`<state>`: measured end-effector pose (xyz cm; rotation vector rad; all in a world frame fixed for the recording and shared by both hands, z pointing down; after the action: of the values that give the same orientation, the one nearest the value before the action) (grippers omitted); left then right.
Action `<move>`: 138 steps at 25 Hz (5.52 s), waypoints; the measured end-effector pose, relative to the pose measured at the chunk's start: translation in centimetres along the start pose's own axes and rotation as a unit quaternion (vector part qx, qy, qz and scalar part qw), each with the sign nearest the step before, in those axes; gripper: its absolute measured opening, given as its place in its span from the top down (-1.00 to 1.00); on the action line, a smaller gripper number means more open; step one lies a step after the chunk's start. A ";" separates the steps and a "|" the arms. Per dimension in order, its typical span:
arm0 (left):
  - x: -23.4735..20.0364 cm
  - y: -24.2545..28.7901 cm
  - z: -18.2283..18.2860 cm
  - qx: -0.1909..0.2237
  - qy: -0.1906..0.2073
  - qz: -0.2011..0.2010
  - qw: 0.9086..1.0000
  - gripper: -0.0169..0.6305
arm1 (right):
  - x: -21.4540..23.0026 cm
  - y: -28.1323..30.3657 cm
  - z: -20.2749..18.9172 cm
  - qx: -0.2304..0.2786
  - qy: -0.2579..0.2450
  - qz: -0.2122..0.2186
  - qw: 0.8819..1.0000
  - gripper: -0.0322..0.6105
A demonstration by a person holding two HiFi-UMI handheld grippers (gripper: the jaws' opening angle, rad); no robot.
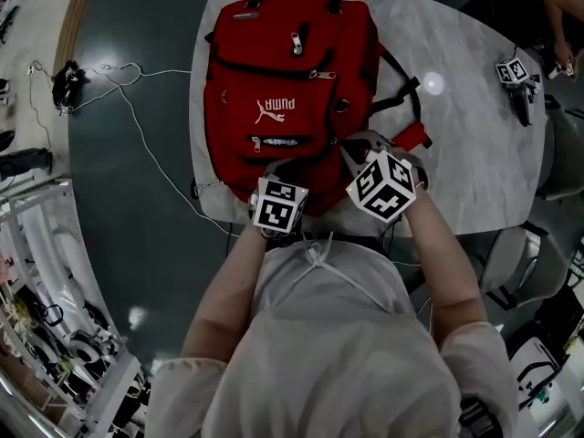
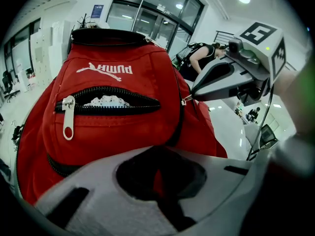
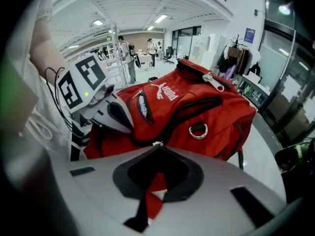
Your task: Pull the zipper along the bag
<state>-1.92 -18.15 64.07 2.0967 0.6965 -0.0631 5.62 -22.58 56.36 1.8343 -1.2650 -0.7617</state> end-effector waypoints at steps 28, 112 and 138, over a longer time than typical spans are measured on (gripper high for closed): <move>0.0 -0.1 -0.2 -0.021 -0.026 -0.022 0.999 0.89 | 4.7 -1.4 3.8 0.015 -0.057 -0.048 0.997 0.82; 8.6 -22.5 26.0 0.388 0.156 0.009 0.908 0.89 | 2.9 -22.0 13.3 0.370 0.191 -0.306 0.856 0.82; 7.9 -21.6 24.4 0.374 0.099 -0.003 0.922 0.89 | 2.7 -22.6 11.8 0.396 0.212 -0.324 0.833 0.82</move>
<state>-0.95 -24.05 31.05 2.8629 0.8953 -0.1377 7.92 -23.27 30.86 2.9832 -0.6643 -0.0736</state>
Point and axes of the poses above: the fingertips, and each gripper's own axes: y forward along the fingers, x to its right, z out of its top, the point moved 1 cm from there along -y, backward along the fingers, and after that the axes turned 2 degrees about x, right-handed, at the moved point
